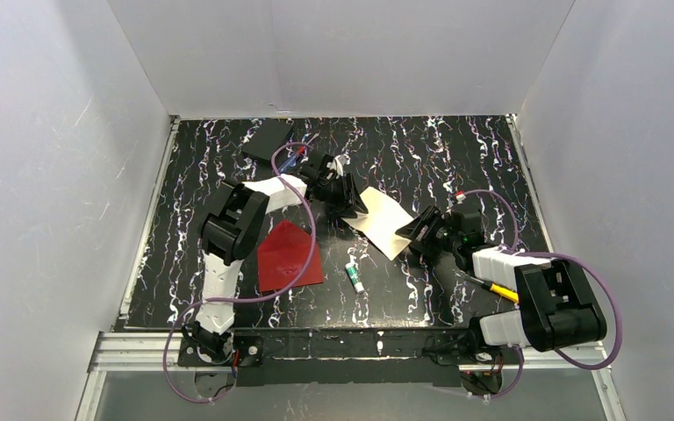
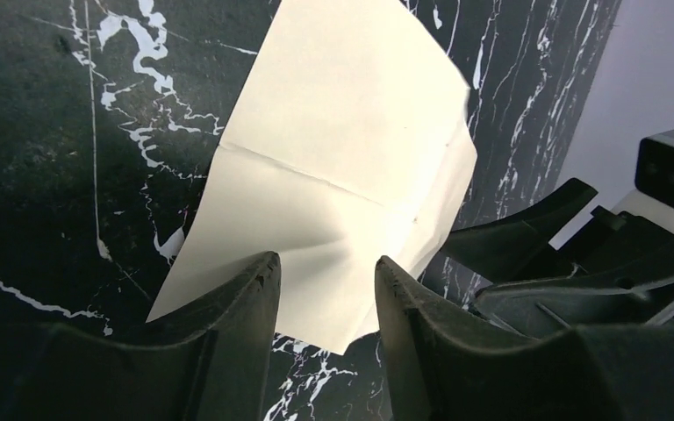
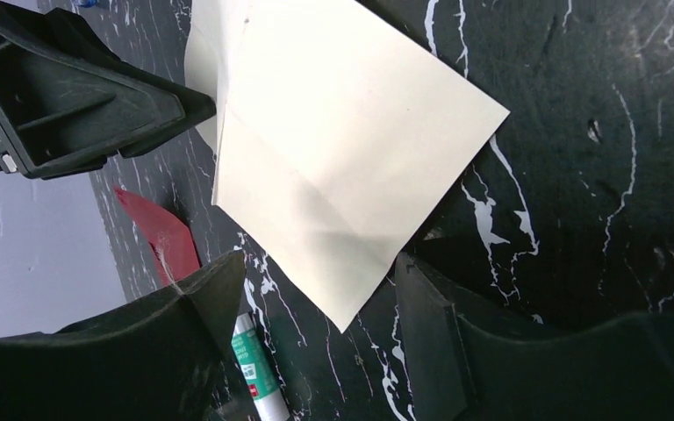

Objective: Place the letter into the envelope and seal it

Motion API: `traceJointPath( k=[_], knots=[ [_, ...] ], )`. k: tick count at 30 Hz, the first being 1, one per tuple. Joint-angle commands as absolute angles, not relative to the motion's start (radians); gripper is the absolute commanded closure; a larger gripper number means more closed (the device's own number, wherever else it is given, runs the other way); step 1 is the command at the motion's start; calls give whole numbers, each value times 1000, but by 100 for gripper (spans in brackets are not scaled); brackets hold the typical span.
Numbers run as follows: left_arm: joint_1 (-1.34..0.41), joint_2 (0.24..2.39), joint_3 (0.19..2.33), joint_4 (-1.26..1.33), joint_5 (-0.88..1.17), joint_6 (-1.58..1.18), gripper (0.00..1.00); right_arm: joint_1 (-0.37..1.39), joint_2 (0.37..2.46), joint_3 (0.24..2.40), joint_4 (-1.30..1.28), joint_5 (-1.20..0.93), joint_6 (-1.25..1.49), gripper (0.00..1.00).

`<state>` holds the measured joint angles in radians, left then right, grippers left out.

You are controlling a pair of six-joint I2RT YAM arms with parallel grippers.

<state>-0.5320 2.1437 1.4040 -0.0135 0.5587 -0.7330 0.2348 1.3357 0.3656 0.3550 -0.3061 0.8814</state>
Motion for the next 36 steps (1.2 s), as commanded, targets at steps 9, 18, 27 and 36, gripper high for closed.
traceJointPath(
  k=[9, 18, 27, 36],
  knots=[
    [-556, 2137, 1469, -364, 250, -557, 57, 229, 1323, 437, 344, -289, 842, 25],
    [-561, 2179, 1540, -477, 188, -511, 57, 229, 1237, 425, 444, -335, 858, 22],
    [-560, 2195, 1560, -500, 216, -528, 57, 230, 1315, 495, 143, -257, 928, 26],
    [-560, 2216, 1580, -540, 218, -555, 62, 241, 1419, 442, 311, -311, 1021, 37]
  ],
)
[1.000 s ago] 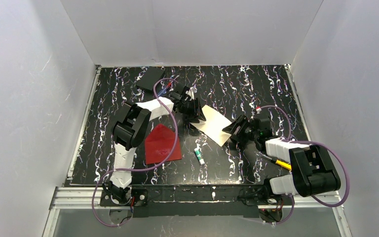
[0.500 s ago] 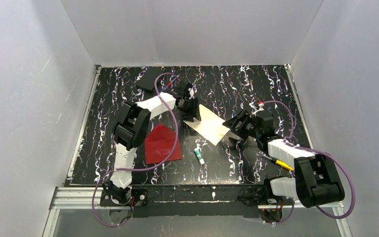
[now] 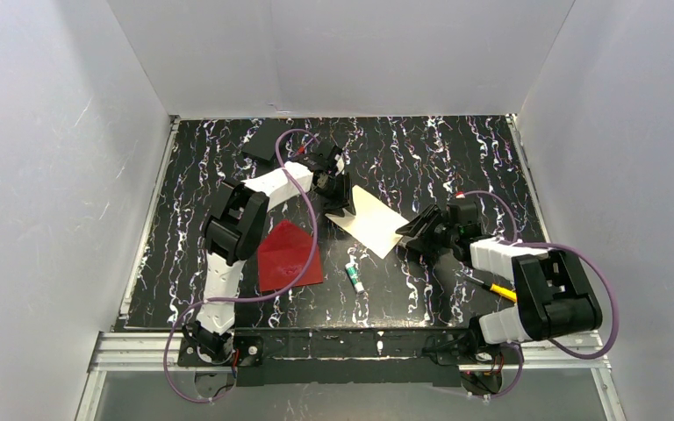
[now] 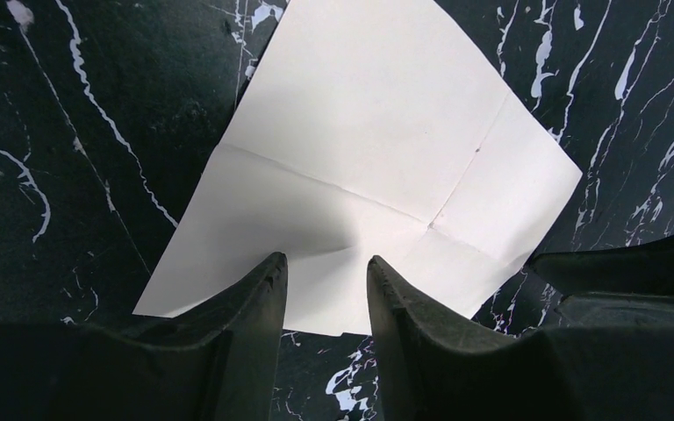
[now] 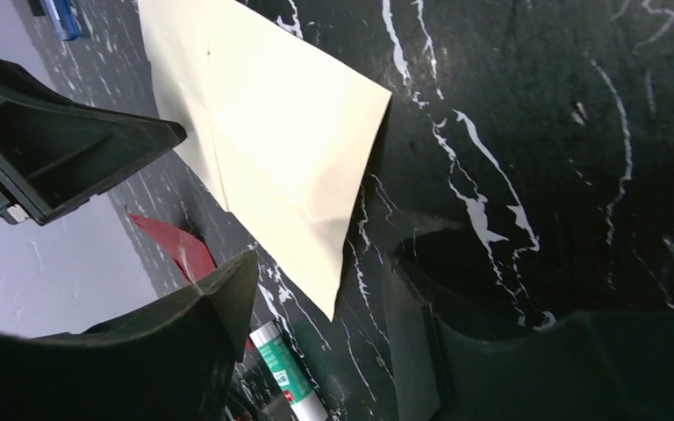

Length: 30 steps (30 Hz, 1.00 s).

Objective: Place the letter into the envelope and seal it

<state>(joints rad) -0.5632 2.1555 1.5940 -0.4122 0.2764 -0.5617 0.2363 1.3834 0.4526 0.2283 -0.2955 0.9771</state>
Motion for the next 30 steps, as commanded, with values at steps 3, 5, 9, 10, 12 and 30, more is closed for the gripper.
traceJointPath(
  k=[3, 5, 9, 10, 12, 30],
  knots=[
    [-560, 2223, 1586, -551, 221, -560, 63, 241, 1471, 423, 374, -306, 1031, 39],
    [-560, 2230, 1589, -559, 226, -560, 63, 242, 1505, 396, 464, -305, 1055, 39],
    [-560, 2244, 1592, -577, 211, -546, 65, 242, 1579, 351, 696, -306, 1092, 41],
    [-560, 2249, 1597, -586, 205, -539, 65, 242, 1586, 333, 751, -309, 1099, 42],
    [-560, 2260, 1613, -607, 187, -526, 66, 241, 1583, 305, 895, -313, 1110, 42],
    [-561, 2273, 1658, -650, 181, -508, 66, 244, 1699, 415, 1129, -433, 1121, 61]
  ],
)
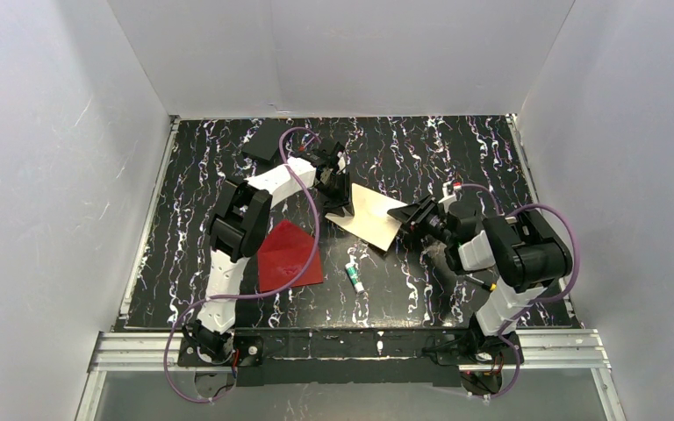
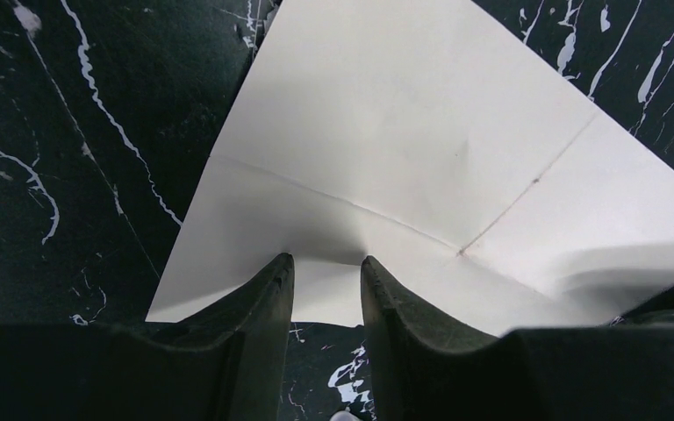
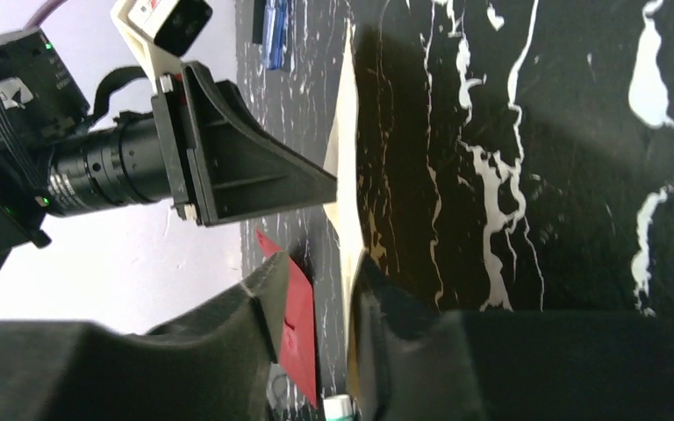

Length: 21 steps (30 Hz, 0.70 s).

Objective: Place the letter into the envelope and seal it

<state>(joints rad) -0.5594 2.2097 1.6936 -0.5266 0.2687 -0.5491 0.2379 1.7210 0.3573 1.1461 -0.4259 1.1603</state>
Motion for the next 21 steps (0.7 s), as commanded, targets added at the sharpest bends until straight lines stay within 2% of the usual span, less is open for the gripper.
traceJointPath(
  k=[1, 4, 8, 13, 15, 21],
  knots=[
    [-561, 2266, 1657, -651, 182, -508, 66, 244, 1685, 429, 1064, -423, 1099, 69],
    [-560, 2231, 1656, -651, 180, -506, 64, 244, 1609, 463, 925, -392, 1027, 98],
    [-530, 2130, 1667, -651, 189, -514, 53, 244, 1483, 564, 641, -329, 871, 99],
    [-433, 1916, 1653, -581, 311, -583, 21, 244, 1342, 736, 410, -266, 755, 99],
    [-405, 1848, 1662, -545, 359, -604, 4, 244, 1320, 813, 392, -260, 762, 99],
    [-374, 1723, 1716, -417, 466, -707, 2, 244, 1324, 1018, 474, -286, 893, 99]
  ],
)
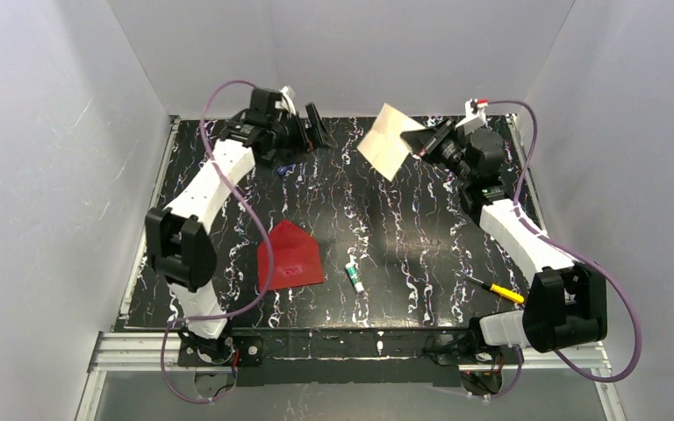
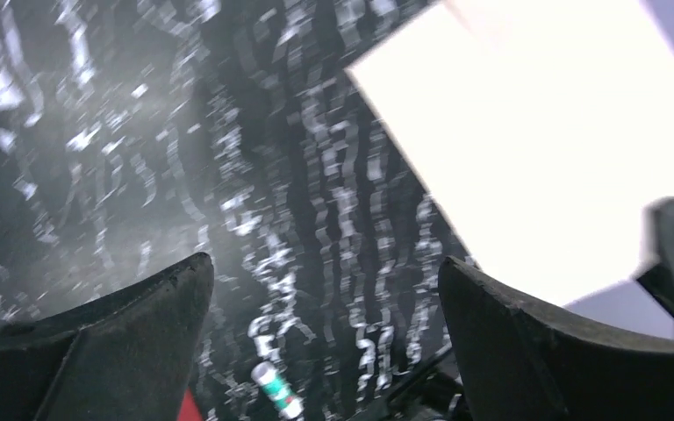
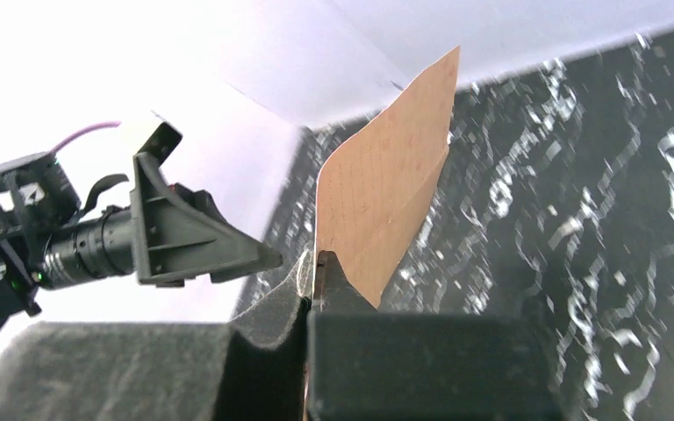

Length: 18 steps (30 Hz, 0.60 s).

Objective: Place the letter into the envelope and seal it

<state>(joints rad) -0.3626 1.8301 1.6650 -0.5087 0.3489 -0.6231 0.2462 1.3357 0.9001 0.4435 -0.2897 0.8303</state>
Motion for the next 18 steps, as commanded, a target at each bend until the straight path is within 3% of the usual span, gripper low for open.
traceJointPath(
  k=[1, 8, 14, 18],
  knots=[
    [-369, 1704, 1719, -378, 489, -742, 2, 243, 1317, 1042, 501, -284, 931, 99],
    [-361, 1657, 1729, 35, 634, -1085, 2, 255, 1287, 1161, 642, -192, 1127, 99],
    [-380, 1655, 1749, 180, 670, -1219, 2, 267, 1320, 1118, 907, -167, 1363, 99],
    [-402, 1659, 1772, 281, 669, -1247, 2, 308, 1315, 1128, 863, -130, 1354, 99]
  ],
)
